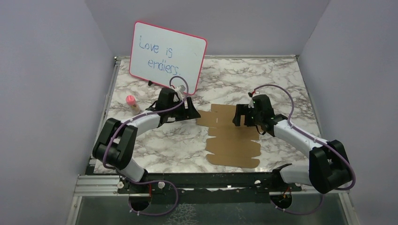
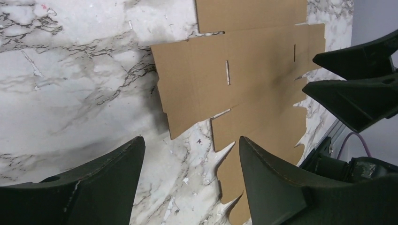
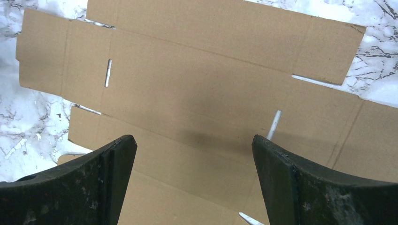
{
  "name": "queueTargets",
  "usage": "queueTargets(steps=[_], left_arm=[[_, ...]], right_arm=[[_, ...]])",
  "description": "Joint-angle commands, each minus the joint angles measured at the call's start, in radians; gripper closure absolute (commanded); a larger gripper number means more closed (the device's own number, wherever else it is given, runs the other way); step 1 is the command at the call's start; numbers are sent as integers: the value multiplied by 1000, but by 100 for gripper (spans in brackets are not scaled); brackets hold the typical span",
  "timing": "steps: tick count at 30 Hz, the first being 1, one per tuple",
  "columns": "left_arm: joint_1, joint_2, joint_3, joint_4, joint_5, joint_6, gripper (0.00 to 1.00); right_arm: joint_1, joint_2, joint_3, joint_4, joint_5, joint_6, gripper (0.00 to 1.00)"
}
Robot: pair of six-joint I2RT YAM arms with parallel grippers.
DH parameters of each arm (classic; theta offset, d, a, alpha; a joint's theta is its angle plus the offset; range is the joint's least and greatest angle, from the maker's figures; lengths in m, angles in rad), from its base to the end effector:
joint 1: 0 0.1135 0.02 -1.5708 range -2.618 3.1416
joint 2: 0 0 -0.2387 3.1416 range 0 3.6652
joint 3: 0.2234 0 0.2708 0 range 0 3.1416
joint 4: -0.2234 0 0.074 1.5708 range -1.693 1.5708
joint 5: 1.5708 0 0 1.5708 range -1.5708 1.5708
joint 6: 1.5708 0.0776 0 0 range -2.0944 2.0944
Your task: Fold the paper box
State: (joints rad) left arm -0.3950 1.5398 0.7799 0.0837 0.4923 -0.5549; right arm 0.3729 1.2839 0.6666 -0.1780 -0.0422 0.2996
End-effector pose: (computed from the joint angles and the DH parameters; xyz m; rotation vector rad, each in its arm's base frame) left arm 0.3148 -0.1710 0.1246 0.0948 2.3686 -1.0421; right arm 0.2862 0.1155 0.1303 -0.1085 2.3946 0.3708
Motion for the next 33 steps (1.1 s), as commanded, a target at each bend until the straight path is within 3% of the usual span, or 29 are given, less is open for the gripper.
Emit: queueTargets(steps=[1,8,22,33], left_arm=[[-5,85,39,74,50,-69,27],[-5,221,93,107,77,-72,43],[-6,256,102,106,72,-51,96],[1,91,102,-198,-124,133,100]], right_arm=[[-3,-21,-27,56,-6,11,0],[-3,-36,-35,62,-39,9,0],[-4,-22,-15,65,-80,6,0],[-4,49,51,95,-137,1,0]])
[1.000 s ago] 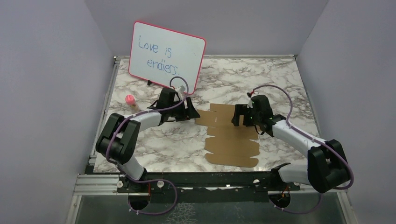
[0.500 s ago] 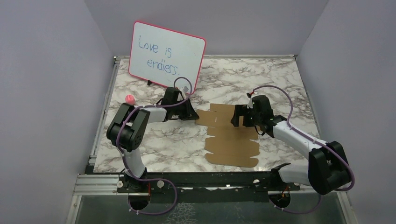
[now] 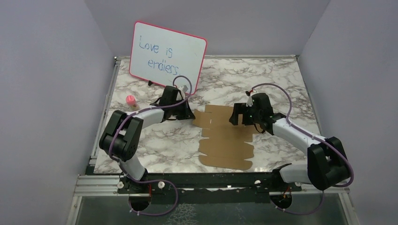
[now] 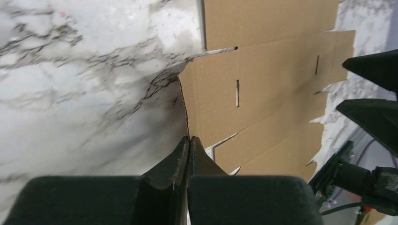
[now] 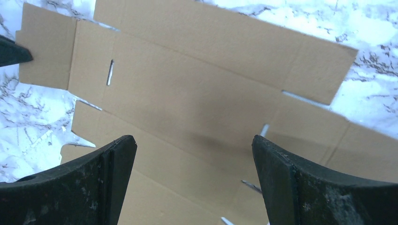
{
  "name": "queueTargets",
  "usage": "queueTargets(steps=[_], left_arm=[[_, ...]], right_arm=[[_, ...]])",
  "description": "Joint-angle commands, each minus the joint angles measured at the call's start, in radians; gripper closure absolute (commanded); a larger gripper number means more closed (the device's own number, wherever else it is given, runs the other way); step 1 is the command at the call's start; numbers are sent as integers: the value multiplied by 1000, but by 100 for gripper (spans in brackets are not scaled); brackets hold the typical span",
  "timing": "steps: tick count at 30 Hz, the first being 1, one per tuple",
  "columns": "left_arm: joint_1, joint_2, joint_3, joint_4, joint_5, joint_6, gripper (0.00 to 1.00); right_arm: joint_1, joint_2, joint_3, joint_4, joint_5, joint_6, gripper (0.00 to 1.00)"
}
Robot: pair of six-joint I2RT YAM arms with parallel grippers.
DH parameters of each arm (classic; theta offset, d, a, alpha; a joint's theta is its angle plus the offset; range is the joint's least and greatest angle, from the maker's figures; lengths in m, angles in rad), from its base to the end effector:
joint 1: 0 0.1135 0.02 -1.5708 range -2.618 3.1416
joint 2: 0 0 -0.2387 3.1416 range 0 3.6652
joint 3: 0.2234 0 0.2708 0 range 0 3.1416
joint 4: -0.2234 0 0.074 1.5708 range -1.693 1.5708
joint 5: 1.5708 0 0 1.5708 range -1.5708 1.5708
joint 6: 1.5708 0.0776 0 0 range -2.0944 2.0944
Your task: Fold the paper box
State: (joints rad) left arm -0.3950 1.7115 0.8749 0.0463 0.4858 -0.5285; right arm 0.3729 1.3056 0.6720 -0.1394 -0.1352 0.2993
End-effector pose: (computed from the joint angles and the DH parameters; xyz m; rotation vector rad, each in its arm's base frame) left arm 0.3324 -0.1779 0.0927 0.0864 2.4790 -0.9997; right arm 0.2884 0.1241 0.1305 -0.1559 2.3827 0.4844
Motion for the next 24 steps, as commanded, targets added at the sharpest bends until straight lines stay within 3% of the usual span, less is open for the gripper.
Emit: queueTargets(steps=[1,11,16,19,22,24], left_arm=[[3,-101,0,-181,-137,116,100],[102,-243,-98,-261,-204,126,99],[117,-279,-97,-263,-199,117,83],[139,-306,-87,-272,-201,117,63],[168,-332,-73,-276,-196,119,50],[183,-332,-55,-271,-186,120,46]], right_arm=[[-3,37,52,64,-51,3,0],[-4,145,116,130,-120,25,0],[-3,185,121,177,-128,52,0],[-7,193,122,199,-120,54,0],[-38,201,123,229,-142,71,0],[-78,211,120,253,-191,92,0]])
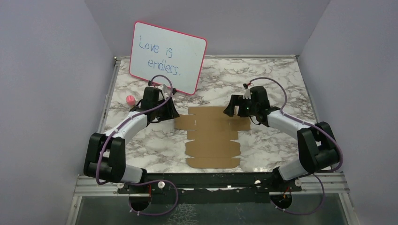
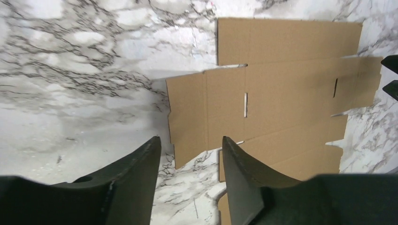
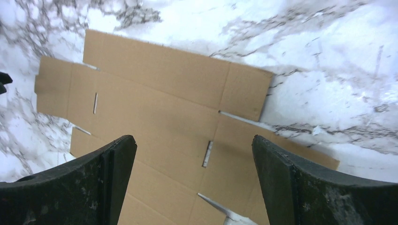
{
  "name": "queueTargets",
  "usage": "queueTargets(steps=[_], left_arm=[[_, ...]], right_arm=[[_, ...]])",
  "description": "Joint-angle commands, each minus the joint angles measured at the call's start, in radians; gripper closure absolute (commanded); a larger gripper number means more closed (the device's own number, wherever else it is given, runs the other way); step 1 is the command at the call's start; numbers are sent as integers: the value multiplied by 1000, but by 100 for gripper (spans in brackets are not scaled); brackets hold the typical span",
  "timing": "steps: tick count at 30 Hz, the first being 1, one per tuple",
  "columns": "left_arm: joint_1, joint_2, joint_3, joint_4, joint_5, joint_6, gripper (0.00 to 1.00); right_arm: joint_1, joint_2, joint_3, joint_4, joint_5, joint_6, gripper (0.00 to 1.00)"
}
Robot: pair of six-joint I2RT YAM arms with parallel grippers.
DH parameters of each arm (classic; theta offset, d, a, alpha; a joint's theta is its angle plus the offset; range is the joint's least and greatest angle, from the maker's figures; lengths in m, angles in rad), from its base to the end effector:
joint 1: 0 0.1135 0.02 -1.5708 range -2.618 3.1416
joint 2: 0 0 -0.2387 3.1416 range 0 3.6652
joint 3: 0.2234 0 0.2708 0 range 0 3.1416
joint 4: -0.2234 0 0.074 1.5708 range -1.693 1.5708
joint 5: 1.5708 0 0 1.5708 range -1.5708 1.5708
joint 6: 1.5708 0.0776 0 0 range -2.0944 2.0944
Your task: Fold the paper box
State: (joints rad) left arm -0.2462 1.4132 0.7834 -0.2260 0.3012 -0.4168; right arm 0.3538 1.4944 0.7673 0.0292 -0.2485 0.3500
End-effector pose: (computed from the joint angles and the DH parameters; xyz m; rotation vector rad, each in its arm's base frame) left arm 0.3129 -0.1024 0.1304 -0.0712 2.4845 -0.6578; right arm 0.3248 0.1403 0.1249 -0.1398 2.3235 0.6460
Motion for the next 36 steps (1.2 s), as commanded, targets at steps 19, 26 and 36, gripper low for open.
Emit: queueTargets(steps=[19,26,36], left_arm=[[35,292,208,182,225,-109,41],[16,352,227,183,244,-110,40],[-24,385,226,186,238,-113,40]], right_arm=[[-185,247,29,252,-275,195,21],[-187,276,42,248,-311,190,25],[-187,288,47,263,-351,200,50]])
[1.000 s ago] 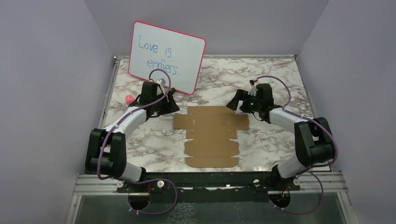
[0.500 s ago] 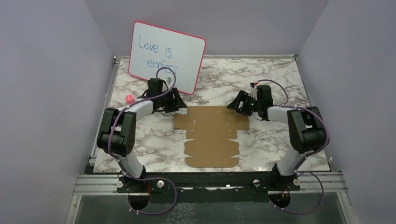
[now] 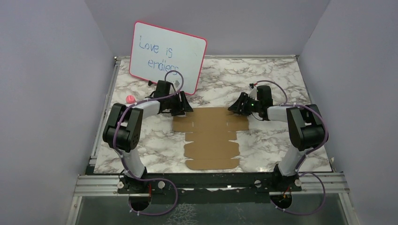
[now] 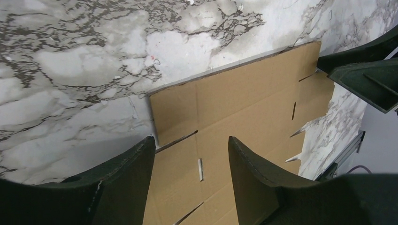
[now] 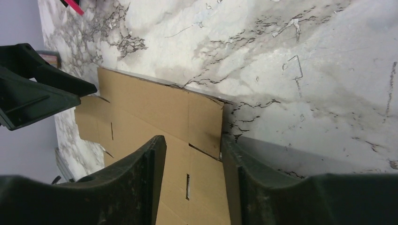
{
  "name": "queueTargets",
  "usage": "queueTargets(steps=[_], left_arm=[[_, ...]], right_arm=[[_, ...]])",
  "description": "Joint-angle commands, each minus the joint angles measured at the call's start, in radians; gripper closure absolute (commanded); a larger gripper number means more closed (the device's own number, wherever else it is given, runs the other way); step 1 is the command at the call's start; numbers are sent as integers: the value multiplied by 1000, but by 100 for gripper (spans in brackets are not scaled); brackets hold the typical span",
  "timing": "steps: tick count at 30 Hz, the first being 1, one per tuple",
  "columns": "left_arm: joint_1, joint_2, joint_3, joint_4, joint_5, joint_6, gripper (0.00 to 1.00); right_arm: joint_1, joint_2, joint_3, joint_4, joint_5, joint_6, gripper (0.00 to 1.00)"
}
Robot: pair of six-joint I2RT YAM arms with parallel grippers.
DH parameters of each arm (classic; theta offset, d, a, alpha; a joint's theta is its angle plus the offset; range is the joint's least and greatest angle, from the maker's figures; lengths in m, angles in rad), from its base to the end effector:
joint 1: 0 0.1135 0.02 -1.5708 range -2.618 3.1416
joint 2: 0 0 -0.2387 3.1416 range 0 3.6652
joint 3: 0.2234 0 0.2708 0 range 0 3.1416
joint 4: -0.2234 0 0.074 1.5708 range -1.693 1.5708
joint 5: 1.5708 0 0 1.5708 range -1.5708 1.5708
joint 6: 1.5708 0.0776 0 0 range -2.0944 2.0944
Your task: Fold the paper box
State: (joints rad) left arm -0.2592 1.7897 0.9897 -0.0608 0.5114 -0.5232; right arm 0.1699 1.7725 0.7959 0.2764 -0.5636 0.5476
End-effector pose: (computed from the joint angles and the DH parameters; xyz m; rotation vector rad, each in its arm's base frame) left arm 0.3684 -0.1370 0.0914 -0.0892 2.5185 -0.9608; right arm 0.3598 0.1038 0.0722 0.1289 2.3401 1.0089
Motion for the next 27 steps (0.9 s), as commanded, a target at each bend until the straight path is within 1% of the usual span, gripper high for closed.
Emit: queueTargets(steps=[1,3,5,10,13,14,16,19,24,27], left_arm=[[-11,9,19,21,26,-6,40],[-12,8,15,21,23,-6,40],[-13,10,12,21,21,-6,40],[-24,17,10,22,17,-7,40],[-29,18,9,22,12,-8,40],[-29,17,8,22,12,-8,40],[-29,11,5,22,8,-8,40],[-29,-6,-4,18,-2,-8,40],[-29,-9,-3,3,-19,3,40],[-32,-1,-7,2,-20,4,40]], right_arm=[[-3,7,20,14,-35,1,55],[-2,3,23,8,-35,-3,65],[-2,-2,26,7,-39,-7,71],[-1,-13,37,-1,-51,-17,79],[-1,-16,48,-29,-36,-31,80],[-1,-17,52,-44,-15,-39,79],[0,-18,58,-71,29,-52,70],[-1,-11,68,-95,65,-69,62],[5,14,78,-92,59,-63,55],[16,33,91,-100,60,-61,53]])
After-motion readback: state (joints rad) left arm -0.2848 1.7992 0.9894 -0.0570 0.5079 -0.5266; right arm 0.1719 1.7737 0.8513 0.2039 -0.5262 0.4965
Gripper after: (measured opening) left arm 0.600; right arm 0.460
